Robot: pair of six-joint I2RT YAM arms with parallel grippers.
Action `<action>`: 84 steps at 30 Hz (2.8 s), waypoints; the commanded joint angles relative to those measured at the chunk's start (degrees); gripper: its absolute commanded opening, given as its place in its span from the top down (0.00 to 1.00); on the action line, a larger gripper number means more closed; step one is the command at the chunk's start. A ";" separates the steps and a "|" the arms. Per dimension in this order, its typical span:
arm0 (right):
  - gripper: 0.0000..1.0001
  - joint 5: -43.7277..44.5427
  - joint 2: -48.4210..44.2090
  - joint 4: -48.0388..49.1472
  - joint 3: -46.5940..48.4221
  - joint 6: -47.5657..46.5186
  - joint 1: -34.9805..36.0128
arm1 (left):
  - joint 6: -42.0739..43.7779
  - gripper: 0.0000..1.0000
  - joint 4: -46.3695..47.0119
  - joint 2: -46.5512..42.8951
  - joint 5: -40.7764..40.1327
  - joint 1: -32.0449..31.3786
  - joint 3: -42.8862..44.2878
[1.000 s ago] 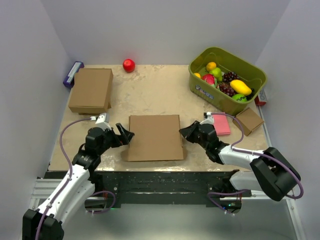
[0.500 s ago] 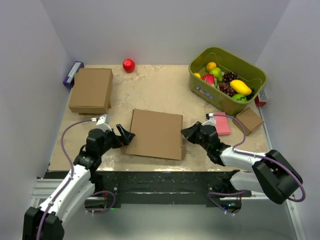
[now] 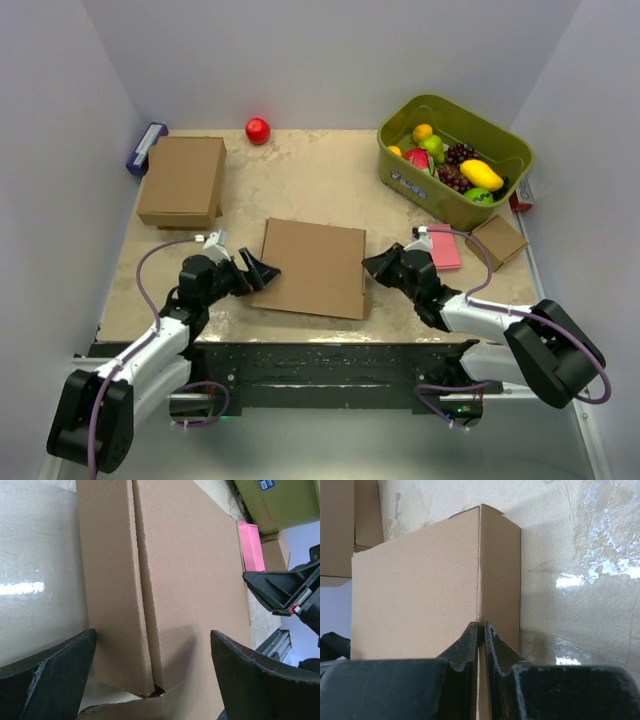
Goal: Fold the paper box
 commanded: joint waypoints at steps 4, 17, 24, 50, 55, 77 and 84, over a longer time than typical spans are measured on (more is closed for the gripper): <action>1.00 2.82 2.32 -13.81 -2.63 -2.50 -0.40 | -2.27 0.02 9.19 5.03 6.61 0.44 -0.82; 1.00 4.40 3.29 -15.65 -1.49 -1.62 -0.31 | 1.43 0.00 0.50 3.99 -2.43 0.52 -0.38; 1.00 5.72 1.10 -17.32 -2.01 -0.31 -0.40 | 2.13 0.00 -1.80 1.95 -2.89 1.05 0.59; 1.00 6.95 -0.23 -19.78 -1.66 1.36 -0.40 | -2.97 0.01 14.81 14.87 10.91 1.40 0.33; 1.00 7.30 0.21 -19.70 -1.84 1.63 -0.31 | 0.98 0.01 9.38 15.93 8.02 1.40 0.06; 1.00 9.94 -3.66 -25.06 -0.34 2.42 -0.31 | -1.74 0.01 14.54 17.51 9.33 1.32 -1.08; 1.00 9.85 -3.75 -24.88 -0.34 2.51 -0.31 | -3.93 0.09 20.17 20.68 11.88 0.00 -0.73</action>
